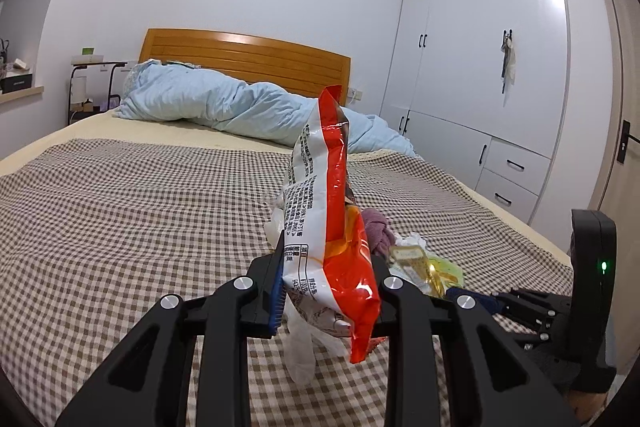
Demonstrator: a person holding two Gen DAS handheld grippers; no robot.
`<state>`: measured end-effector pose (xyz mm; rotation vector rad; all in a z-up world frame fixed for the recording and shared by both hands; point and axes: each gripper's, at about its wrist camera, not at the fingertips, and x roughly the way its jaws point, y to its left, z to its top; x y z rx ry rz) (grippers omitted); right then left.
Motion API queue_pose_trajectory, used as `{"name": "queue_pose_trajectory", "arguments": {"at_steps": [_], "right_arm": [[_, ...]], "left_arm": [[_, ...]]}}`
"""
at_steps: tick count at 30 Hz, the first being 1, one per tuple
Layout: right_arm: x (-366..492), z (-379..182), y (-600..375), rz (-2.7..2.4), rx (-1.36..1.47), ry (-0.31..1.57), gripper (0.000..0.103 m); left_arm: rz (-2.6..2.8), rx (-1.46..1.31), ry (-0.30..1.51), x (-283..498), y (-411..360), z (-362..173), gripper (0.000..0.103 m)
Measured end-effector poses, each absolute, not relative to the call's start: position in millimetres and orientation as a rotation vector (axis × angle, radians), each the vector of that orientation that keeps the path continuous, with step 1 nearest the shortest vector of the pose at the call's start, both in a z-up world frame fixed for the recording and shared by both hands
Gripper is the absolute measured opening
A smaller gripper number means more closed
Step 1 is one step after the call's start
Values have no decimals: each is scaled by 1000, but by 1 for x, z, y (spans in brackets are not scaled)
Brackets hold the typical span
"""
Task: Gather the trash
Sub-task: 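Carry the snack bag and gold pouch off the bed toward the bin with both tools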
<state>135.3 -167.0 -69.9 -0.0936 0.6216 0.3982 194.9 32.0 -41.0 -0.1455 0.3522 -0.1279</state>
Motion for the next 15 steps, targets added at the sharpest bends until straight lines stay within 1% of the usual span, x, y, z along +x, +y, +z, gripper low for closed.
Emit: {"name": "queue_pose_trajectory", "arguments": {"at_steps": [5,15], "right_arm": [[116,-57,-172,381,-117,578,38],[79,-43,-193,377,-95,562,38]], "left_arm": [[-129,-135,350,182,29,-32,24],[-154,-107,352,139,15,-19,24]]}}
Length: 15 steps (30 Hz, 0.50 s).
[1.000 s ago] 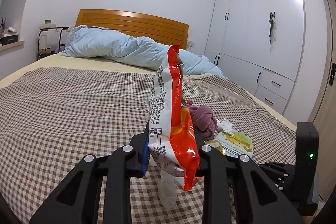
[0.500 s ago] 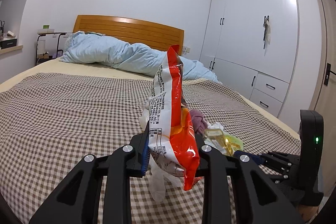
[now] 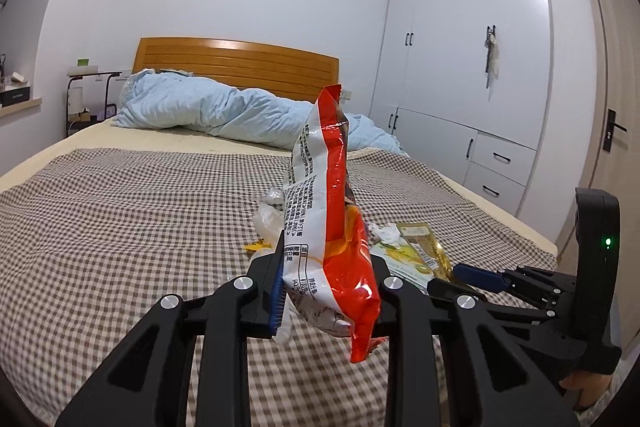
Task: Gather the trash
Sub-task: 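Carry the snack bag and gold pouch off the bed toward the bin with both tools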
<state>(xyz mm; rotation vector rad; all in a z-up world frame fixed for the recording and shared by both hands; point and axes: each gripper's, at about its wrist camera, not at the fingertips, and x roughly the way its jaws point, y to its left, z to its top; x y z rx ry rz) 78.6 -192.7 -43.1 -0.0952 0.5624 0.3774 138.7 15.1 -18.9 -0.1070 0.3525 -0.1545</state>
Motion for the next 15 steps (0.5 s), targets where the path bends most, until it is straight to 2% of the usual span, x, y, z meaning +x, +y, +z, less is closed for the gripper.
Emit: {"name": "queue_pose_trajectory", "arguments": {"at_steps": [15], "right_arm": [[13,-30,-213,368,-91,529,38]], "left_arm": [[-206,-57,327,67,-11,-3,24]]}}
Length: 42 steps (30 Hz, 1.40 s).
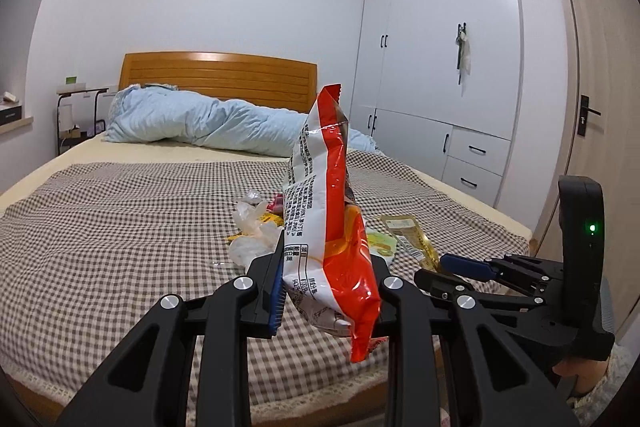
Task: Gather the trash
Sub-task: 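Carry the snack bag and gold pouch off the bed toward the bin with both tools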
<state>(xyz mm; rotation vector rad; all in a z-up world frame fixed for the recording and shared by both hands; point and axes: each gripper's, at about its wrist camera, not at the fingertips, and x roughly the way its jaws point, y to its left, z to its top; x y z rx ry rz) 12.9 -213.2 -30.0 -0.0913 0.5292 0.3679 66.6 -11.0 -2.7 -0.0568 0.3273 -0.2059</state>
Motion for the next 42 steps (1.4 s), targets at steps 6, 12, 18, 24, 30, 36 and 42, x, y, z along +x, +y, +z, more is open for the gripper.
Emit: {"name": "queue_pose_trajectory", "arguments": {"at_steps": [6,12,18,24,30,36,42], "right_arm": [[-13,-33,-224,365,-84,537,38],[-31,-39,-232,364,-83,551,38],[-49,-51,-238,364,-83,569,38],[-68,-65,-239,366,-90,589,38],[-83,-81,-236,357,-105,605,38],[-93,-102,-233,376,-112,662,38],[-100,-127,-230,387,-122,737,38]], "left_arm": [[-232,-53,336,43,-16,-3,24],[-249,-34,357,21,-24,-9,24],[-254,-44,398,6,-28,-23,24],[-265,-66,438,-4,-28,-42,24],[-275,-92,488,-11,-27,-61,24],[-276,-114,536,-18,-26,-81,24],[-274,-118,602,-22,-28,-105,24]]}}
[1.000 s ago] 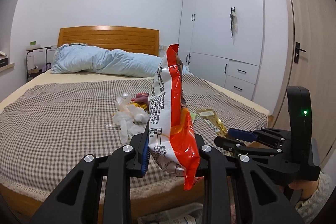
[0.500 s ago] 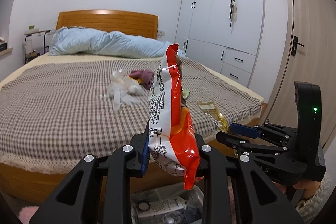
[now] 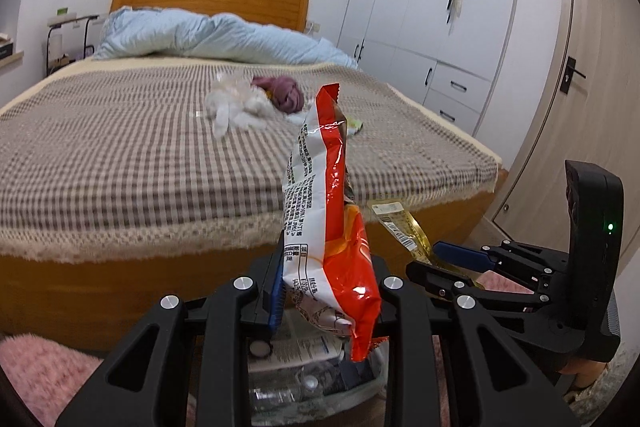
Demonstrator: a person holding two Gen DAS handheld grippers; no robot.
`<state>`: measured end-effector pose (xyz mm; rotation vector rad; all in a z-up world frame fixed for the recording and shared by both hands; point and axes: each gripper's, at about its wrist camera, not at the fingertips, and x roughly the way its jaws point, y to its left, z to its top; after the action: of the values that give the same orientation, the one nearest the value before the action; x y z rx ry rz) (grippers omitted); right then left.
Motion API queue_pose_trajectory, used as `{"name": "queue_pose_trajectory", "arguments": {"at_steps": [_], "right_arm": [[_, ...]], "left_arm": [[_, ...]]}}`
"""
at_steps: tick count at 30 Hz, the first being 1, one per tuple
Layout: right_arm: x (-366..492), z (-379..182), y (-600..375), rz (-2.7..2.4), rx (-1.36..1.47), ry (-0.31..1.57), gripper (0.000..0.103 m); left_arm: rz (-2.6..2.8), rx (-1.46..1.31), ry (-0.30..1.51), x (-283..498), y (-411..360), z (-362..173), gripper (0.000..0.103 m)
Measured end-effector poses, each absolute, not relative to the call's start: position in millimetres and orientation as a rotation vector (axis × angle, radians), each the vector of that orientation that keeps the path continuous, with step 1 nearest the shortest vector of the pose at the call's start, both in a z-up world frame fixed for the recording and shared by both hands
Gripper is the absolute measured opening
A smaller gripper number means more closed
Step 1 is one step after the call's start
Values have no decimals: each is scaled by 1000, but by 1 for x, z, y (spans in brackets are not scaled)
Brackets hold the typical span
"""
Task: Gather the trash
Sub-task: 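Carry the snack bag and gold pouch off the bed toward the bin with both tools, then open the left tool to drop the snack bag into the bin bag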
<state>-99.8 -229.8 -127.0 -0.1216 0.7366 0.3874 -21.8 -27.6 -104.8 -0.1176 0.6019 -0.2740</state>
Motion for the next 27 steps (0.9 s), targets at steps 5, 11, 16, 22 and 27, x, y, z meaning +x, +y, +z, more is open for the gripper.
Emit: {"name": "queue_pose_trajectory", "arguments": {"at_steps": [5,11,16,22,27], "right_arm": [[-100,-154,-228,384,-129,809,38],[-101,-179,-230,378,-136,873,38],[-97,-197,-232,368,-139,921,38],[-93,-220,-237,342,-143,984,38],[-89,-240,-240,336,-136,1029,38]], "left_arm": [[-275,-116,666,-21,-31,-128,24],[-273,-123,722,-20,-33,-151,24],[-269,-123,773,-18,-34,-170,24],[-254,-154,838,-11,-26,-196,24],[-247,-161,919,-5,-23,-222,24]]}}
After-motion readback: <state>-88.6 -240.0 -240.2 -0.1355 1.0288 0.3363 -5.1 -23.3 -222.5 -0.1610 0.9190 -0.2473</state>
